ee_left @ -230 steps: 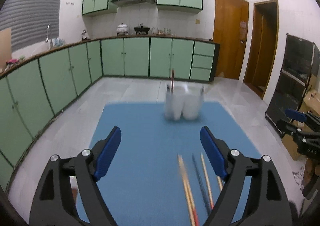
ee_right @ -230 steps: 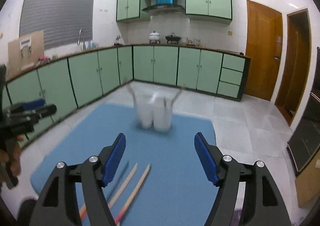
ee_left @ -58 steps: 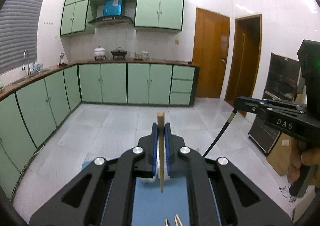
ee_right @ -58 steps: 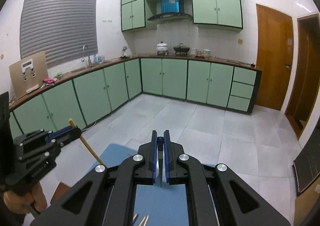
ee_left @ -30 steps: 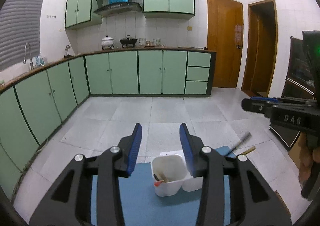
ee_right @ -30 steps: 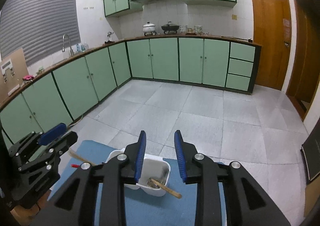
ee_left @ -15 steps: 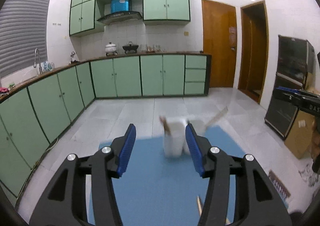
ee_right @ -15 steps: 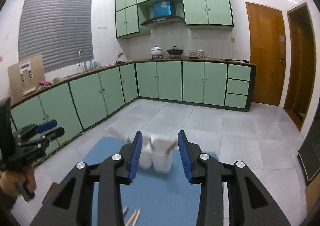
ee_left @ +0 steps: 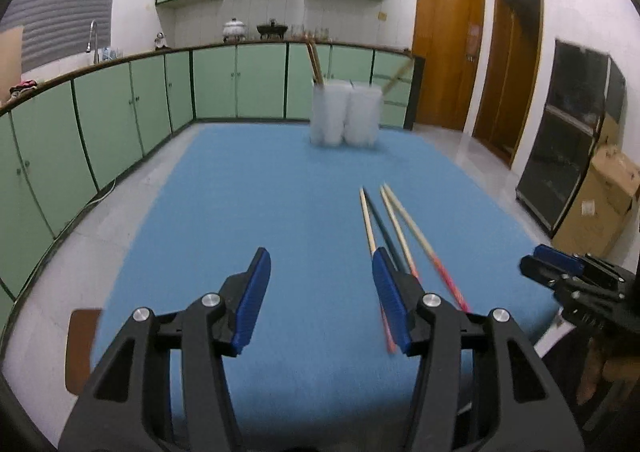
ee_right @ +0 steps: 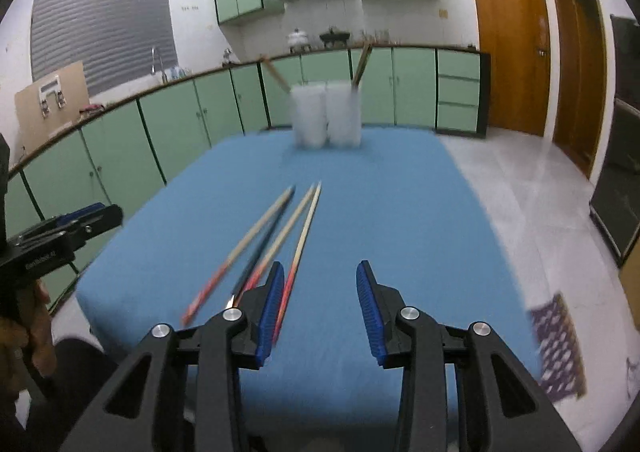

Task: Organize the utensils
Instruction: 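Grasp a red-patterned chopstick with the left tool while the right tool grasps another red-patterned chopstick, then lift both red-patterned chopsticks and lower them into the white holder with both tools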

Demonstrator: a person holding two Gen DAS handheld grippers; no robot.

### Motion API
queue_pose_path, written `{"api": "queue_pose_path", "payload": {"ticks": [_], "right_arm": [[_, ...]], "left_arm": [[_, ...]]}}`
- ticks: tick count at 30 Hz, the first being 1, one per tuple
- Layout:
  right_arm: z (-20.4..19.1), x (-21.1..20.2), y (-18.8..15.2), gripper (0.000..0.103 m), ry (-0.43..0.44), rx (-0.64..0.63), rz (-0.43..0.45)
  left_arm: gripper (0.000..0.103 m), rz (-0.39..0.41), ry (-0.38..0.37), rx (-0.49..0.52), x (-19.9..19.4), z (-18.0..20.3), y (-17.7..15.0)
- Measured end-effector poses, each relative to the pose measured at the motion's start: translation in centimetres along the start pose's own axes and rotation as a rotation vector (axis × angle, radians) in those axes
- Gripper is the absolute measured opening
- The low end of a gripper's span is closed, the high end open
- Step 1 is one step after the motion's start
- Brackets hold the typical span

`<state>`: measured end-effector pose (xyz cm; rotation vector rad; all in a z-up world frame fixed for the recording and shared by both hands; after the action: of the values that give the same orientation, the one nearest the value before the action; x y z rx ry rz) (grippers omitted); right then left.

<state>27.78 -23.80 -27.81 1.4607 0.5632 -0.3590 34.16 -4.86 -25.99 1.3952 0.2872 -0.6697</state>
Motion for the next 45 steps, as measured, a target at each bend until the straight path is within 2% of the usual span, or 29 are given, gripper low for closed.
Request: {"api": "queue_pose_path", "payload": {"ticks": [4, 9, 14, 15, 16, 17, 26, 33, 37, 41, 44, 45], "right_arm": [[-1.5, 1.0, -2.3, 0.033, 0.02, -0.014, -0.04], [-2.7, 2.6, -2.3, 0.028, 0.033, -0.028, -0.061], [-3.3, 4.3, -2.2, 0.024, 0.027, -0.032, -0.069], [-3.2, 4.4, -2.1, 0.019, 0.022, -0.034, -0.068], [-3.1, 4.5, -2.0, 0.01, 0.014, -0.036, -0.069], [-2.7, 4.6, -1.9, 0.007, 0.004, -0.035, -0.071], [2.6, 3.8, -3.1, 0.006, -0.081, 0.091, -0.082], [3.1, 3.4, -3.3, 0.006, -0.068, 0.108, -0.081], [3.2, 3.5, -3.4, 0.006, -0.059, 0.108, -0.081], [3.3, 3.5, -3.4, 0.007, -0.054, 0.099, -0.082], [2.8, 3.6, -3.5, 0.008, -0.04, 0.085, -0.084], [2.6, 3.5, -3.5, 0.009, -0.038, 0.078, -0.084]], "left_arm": [[0.052, -0.028, 0.015, 0.021, 0.4, 0.3, -2.6], [0.052, -0.031, 0.031, -0.042, 0.2, -1.6, -2.9], [0.052, -0.036, 0.038, -0.045, 0.5, -1.7, -3.2], [0.052, -0.039, 0.038, -0.045, 0.5, -1.7, -3.4], [0.052, -0.045, 0.035, -0.045, 0.7, -1.6, -3.5], [0.052, -0.049, 0.034, -0.045, 0.8, -1.6, -3.7], [0.052, -0.095, -0.004, 0.008, 2.7, 1.3, -4.9], [0.052, -0.136, -0.009, 0.047, 4.3, 3.0, -6.2], [0.044, -0.162, 0.0, 0.038, 5.2, 3.2, -6.6], [0.016, -0.161, -0.004, 0.025, 5.3, 3.4, -6.6], [0.005, -0.16, -0.012, 0.009, 5.2, 3.4, -6.7], [0.005, -0.163, -0.021, 0.008, 5.1, 3.6, -6.8]]}}
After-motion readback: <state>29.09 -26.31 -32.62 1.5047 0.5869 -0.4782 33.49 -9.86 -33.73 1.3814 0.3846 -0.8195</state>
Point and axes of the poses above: each gripper's, at about its wrist camera, not at the fingertips, and x roughly the way its jaws point, z to its right, y to its top, the point moved 6 cm from there along x, roughly the way its jaws point, and after that the axes turned 9 degrees about -x, right-handed, at the moved point
